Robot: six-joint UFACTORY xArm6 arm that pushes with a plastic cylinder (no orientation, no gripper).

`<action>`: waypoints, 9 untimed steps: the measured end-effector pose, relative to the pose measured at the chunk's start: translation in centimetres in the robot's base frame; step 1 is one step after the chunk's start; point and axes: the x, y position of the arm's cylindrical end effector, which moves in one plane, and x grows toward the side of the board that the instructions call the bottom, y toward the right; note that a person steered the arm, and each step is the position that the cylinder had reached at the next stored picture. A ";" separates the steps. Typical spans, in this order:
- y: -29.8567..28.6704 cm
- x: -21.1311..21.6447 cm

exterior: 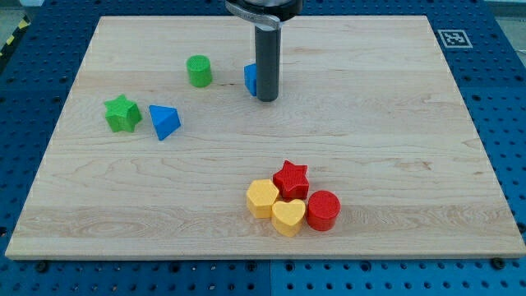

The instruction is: Move your arm left to the green star

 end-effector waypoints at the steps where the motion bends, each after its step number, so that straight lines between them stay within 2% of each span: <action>1: 0.0 -0.6; 4: 0.1 -1.4; 5: -1.6 -0.8; 7: -10.0 -0.7; 9: -23.2 -0.3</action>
